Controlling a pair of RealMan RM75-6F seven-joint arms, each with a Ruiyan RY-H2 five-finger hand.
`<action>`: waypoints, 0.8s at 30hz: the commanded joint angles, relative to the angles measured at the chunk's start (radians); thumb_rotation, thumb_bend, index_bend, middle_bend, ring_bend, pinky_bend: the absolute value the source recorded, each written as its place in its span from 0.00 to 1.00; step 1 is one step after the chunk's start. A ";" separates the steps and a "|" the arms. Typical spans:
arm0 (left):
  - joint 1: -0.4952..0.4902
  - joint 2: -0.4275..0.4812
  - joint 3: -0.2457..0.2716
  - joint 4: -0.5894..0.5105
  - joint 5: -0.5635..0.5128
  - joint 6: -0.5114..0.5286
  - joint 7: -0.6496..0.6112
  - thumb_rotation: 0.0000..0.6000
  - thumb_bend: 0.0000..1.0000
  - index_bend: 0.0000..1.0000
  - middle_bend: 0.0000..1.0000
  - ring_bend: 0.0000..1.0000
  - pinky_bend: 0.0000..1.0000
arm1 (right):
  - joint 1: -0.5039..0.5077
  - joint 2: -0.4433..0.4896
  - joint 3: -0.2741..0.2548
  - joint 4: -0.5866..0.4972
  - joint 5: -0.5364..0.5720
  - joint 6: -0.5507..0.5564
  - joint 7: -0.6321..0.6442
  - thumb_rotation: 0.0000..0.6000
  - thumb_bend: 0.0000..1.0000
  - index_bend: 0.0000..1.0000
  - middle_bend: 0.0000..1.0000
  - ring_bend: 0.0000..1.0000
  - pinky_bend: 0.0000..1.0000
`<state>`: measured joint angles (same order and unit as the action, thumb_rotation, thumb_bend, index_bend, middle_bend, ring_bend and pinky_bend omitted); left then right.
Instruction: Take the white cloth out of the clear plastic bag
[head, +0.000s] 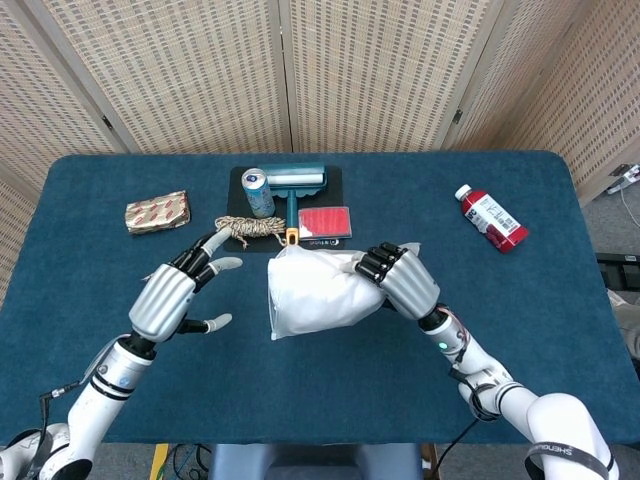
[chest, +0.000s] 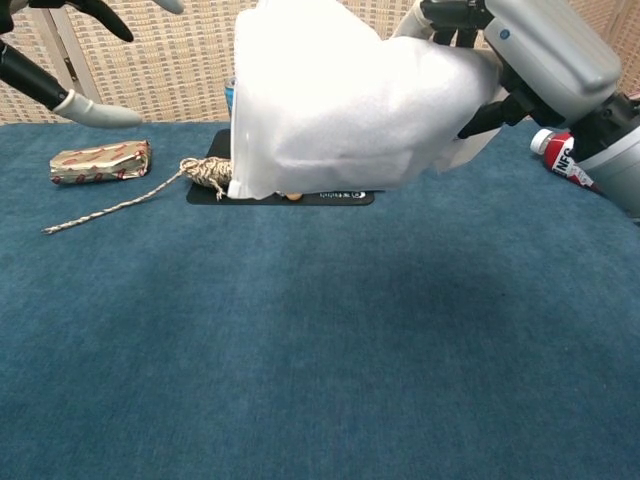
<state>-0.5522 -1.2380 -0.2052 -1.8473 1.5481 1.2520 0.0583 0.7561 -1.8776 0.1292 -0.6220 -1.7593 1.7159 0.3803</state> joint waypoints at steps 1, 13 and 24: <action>-0.006 -0.005 -0.004 -0.003 -0.003 -0.001 0.000 1.00 0.16 0.24 0.00 0.00 0.21 | 0.009 -0.007 -0.001 0.007 0.003 0.000 0.002 1.00 0.68 0.56 0.66 0.56 0.68; -0.029 -0.020 -0.009 -0.019 -0.009 -0.005 0.015 1.00 0.15 0.24 0.00 0.00 0.21 | 0.040 -0.022 -0.001 0.017 0.021 -0.016 0.007 1.00 0.68 0.56 0.66 0.56 0.68; -0.046 -0.026 -0.013 -0.025 -0.021 -0.014 0.021 1.00 0.15 0.25 0.00 0.00 0.21 | 0.070 -0.036 0.002 0.019 0.031 -0.024 0.007 1.00 0.68 0.56 0.66 0.56 0.68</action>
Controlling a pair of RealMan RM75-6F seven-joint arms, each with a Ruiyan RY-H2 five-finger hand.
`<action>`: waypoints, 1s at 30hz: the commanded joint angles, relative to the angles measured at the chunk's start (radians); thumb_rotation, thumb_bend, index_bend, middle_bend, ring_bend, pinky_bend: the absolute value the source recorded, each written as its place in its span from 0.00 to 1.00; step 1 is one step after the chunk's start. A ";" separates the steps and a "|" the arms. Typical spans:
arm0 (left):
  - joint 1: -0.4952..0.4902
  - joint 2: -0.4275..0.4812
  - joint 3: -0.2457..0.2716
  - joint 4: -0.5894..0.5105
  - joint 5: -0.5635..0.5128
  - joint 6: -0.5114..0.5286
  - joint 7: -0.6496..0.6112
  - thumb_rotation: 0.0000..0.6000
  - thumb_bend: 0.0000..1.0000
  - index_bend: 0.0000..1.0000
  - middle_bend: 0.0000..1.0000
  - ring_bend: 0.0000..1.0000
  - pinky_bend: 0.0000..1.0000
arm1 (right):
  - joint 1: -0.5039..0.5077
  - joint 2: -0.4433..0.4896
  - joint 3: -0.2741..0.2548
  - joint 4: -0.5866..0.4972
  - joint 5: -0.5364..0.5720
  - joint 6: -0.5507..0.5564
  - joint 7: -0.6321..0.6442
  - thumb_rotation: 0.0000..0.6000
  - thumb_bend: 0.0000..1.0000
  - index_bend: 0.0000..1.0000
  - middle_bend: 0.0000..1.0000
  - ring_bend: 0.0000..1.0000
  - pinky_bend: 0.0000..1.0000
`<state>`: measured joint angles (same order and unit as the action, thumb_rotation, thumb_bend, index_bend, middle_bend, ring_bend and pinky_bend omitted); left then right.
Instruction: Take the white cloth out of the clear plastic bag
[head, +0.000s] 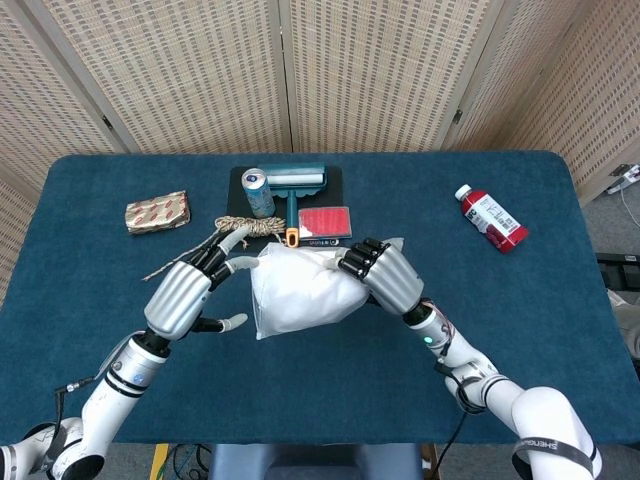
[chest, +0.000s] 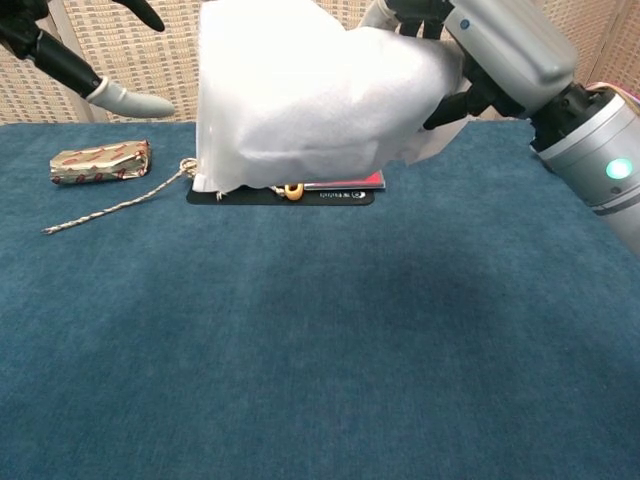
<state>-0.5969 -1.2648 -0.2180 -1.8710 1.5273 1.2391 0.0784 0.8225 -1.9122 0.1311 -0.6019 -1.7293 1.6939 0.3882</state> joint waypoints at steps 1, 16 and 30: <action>-0.003 0.001 0.000 -0.003 0.000 -0.001 0.001 1.00 0.15 0.25 0.00 0.00 0.21 | 0.006 -0.003 0.000 -0.001 0.002 -0.004 -0.002 1.00 0.68 0.56 0.66 0.56 0.68; -0.020 0.014 0.004 -0.020 -0.015 -0.022 0.019 1.00 0.10 0.21 0.00 0.00 0.21 | 0.030 -0.015 0.007 0.000 0.018 -0.008 -0.004 1.00 0.68 0.56 0.66 0.56 0.68; -0.037 0.011 -0.004 -0.041 -0.058 -0.043 0.037 1.00 0.07 0.18 0.00 0.00 0.21 | 0.043 -0.031 0.007 0.015 0.024 0.004 0.002 1.00 0.68 0.56 0.66 0.56 0.68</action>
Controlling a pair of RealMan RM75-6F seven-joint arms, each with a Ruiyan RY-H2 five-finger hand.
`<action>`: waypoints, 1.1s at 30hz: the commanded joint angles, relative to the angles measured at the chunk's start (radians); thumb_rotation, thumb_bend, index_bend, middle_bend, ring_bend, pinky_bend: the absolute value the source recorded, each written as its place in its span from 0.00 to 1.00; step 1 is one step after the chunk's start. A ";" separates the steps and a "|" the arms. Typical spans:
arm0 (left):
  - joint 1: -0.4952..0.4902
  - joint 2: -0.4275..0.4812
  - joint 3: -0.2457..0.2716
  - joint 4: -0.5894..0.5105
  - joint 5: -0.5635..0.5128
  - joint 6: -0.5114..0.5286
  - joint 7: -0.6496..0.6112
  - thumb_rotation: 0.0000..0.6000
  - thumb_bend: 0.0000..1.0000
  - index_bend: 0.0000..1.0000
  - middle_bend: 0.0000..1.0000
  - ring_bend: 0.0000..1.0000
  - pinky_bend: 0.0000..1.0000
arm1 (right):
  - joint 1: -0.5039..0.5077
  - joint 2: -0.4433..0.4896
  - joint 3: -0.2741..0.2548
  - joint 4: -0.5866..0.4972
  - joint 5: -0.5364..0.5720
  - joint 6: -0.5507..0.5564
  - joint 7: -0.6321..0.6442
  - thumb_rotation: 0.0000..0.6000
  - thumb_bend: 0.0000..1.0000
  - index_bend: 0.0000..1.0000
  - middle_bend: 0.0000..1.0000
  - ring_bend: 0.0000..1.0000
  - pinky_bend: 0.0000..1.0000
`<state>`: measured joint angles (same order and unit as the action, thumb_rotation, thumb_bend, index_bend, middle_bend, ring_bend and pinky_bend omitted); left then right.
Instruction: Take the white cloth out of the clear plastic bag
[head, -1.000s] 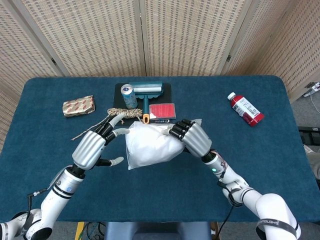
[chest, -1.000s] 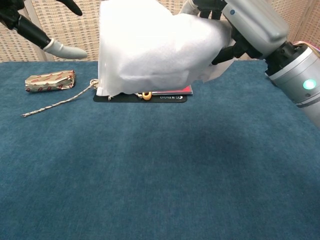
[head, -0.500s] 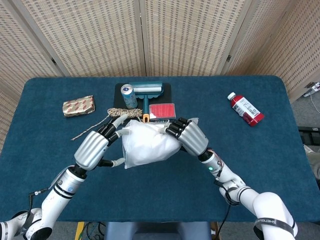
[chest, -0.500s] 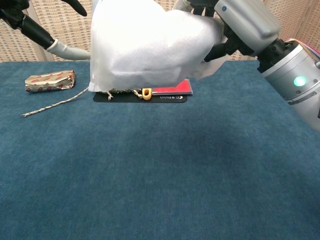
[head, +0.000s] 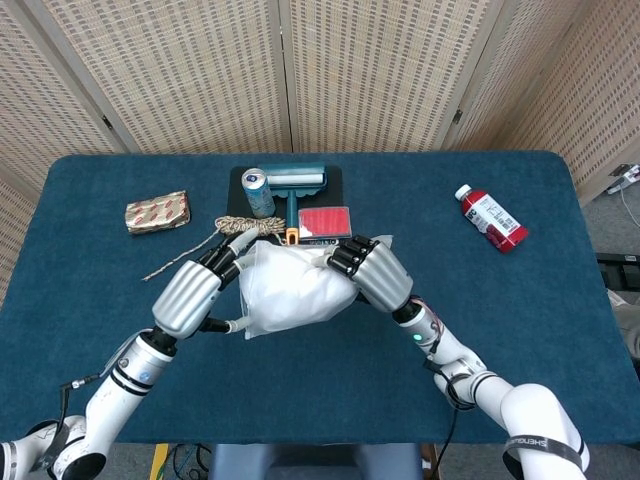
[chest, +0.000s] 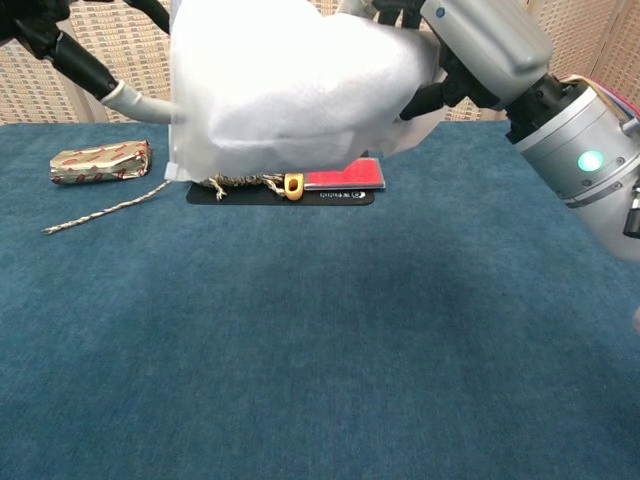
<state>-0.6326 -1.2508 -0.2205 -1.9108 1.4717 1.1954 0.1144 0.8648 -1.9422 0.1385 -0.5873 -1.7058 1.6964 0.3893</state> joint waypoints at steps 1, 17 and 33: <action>-0.003 -0.005 -0.003 -0.001 -0.005 0.001 0.001 1.00 0.07 0.19 0.00 0.00 0.21 | 0.002 -0.002 0.000 0.001 0.001 0.003 0.002 1.00 0.68 0.56 0.66 0.56 0.68; -0.021 -0.040 -0.017 0.007 -0.023 0.008 -0.008 1.00 0.07 0.36 0.00 0.00 0.21 | 0.009 -0.013 -0.006 0.005 0.006 0.001 0.003 1.00 0.68 0.56 0.66 0.56 0.68; -0.018 -0.071 -0.015 0.029 -0.009 0.041 -0.016 1.00 0.07 0.47 0.00 0.00 0.21 | 0.000 -0.012 -0.016 0.009 0.013 -0.014 0.004 1.00 0.68 0.56 0.66 0.56 0.68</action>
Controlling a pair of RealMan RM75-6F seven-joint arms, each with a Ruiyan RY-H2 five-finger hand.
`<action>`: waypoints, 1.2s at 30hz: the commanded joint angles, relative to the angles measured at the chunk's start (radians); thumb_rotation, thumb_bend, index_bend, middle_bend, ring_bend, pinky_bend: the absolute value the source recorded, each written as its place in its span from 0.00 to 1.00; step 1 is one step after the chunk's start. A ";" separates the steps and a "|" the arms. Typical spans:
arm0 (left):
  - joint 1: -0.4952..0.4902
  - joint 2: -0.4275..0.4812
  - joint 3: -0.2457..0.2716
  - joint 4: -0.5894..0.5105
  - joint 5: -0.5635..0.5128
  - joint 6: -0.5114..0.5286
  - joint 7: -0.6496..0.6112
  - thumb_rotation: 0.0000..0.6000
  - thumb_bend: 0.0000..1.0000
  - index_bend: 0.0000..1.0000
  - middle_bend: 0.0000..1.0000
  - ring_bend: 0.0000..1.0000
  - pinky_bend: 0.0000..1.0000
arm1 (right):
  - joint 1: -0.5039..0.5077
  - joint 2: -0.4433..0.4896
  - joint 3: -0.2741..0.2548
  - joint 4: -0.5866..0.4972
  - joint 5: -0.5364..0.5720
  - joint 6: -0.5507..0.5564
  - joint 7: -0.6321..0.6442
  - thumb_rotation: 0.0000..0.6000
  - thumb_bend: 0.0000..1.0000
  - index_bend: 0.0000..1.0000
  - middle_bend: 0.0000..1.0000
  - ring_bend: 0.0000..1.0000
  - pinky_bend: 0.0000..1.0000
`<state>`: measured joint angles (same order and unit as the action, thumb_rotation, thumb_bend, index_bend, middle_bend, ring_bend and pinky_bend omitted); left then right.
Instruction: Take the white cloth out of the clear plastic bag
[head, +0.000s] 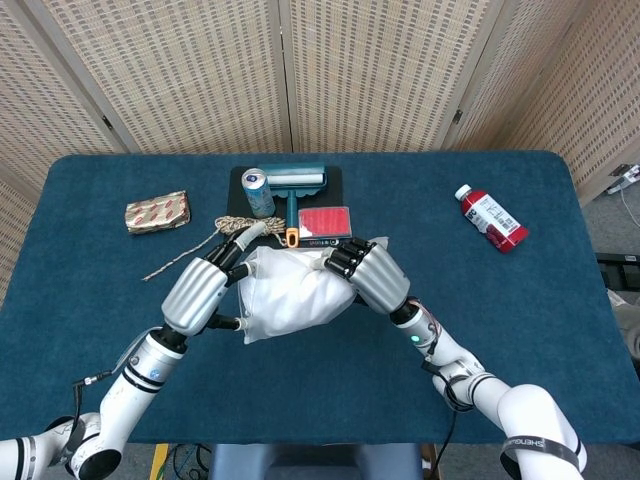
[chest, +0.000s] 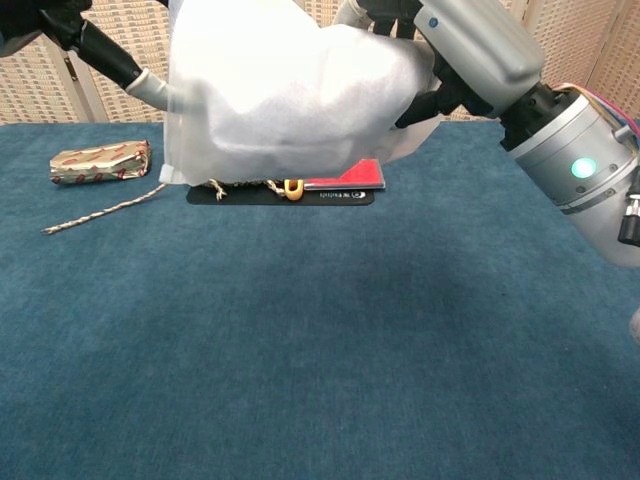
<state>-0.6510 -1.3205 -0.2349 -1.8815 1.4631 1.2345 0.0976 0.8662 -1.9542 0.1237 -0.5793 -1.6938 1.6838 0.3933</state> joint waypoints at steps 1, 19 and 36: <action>0.002 -0.003 -0.001 0.000 -0.002 0.004 0.004 1.00 0.07 0.49 0.00 0.00 0.21 | -0.002 -0.001 -0.001 0.002 0.002 -0.001 0.001 1.00 0.68 0.56 0.66 0.56 0.68; 0.008 -0.009 -0.003 -0.011 -0.030 0.012 0.014 1.00 0.28 0.67 0.00 0.00 0.21 | -0.006 -0.002 -0.003 0.012 0.006 0.002 0.012 1.00 0.70 0.56 0.66 0.56 0.68; 0.036 0.000 0.010 -0.008 -0.052 0.032 0.036 1.00 0.33 0.66 0.00 0.00 0.21 | -0.031 0.022 -0.020 0.009 0.012 -0.020 0.032 1.00 0.25 0.50 0.56 0.50 0.68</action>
<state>-0.6159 -1.3208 -0.2258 -1.8903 1.4119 1.2659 0.1338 0.8370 -1.9343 0.1054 -0.5689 -1.6827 1.6665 0.4248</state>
